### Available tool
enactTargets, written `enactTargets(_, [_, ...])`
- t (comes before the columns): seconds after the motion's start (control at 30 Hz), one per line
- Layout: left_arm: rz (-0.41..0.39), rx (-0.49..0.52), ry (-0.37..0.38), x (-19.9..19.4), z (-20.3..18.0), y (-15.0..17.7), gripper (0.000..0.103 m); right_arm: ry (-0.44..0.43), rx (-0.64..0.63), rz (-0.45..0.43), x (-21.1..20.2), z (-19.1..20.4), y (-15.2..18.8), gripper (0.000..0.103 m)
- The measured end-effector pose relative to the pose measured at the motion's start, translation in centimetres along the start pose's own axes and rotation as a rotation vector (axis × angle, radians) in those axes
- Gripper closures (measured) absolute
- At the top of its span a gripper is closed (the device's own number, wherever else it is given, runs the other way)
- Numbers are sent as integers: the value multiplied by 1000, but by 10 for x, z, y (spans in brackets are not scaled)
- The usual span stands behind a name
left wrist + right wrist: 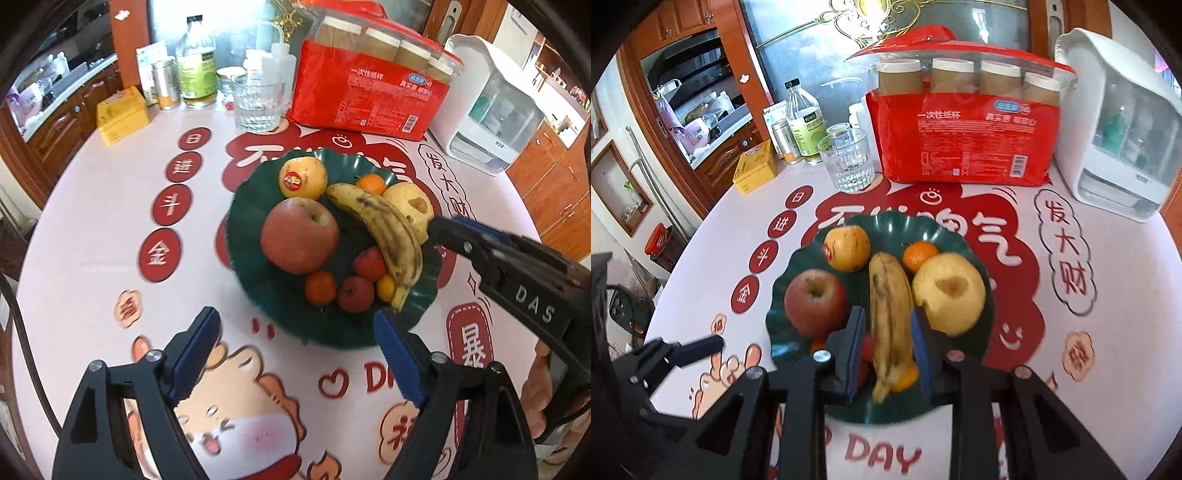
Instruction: Organize fruits
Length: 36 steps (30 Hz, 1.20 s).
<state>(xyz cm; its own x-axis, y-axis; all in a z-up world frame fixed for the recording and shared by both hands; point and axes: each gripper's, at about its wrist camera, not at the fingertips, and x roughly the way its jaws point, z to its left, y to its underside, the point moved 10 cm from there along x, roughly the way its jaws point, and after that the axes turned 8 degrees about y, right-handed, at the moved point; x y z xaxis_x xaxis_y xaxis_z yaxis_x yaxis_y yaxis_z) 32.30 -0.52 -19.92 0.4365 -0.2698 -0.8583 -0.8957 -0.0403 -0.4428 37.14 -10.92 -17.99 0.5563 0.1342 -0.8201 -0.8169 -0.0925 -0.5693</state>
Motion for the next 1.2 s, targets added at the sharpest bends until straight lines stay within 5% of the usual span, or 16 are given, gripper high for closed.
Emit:
enactTargets(0.6, [-68, 57, -34, -115, -14, 110, 3, 14, 54, 73, -112, 12, 147, 68])
enactTargets(0.83, [-115, 79, -84, -159, -22, 139, 3, 40, 104, 11, -175, 12, 166, 55])
enactTargets(1.2, [-205, 110, -111, -198, -38, 148, 3, 101, 111, -33, -220, 17, 184, 54])
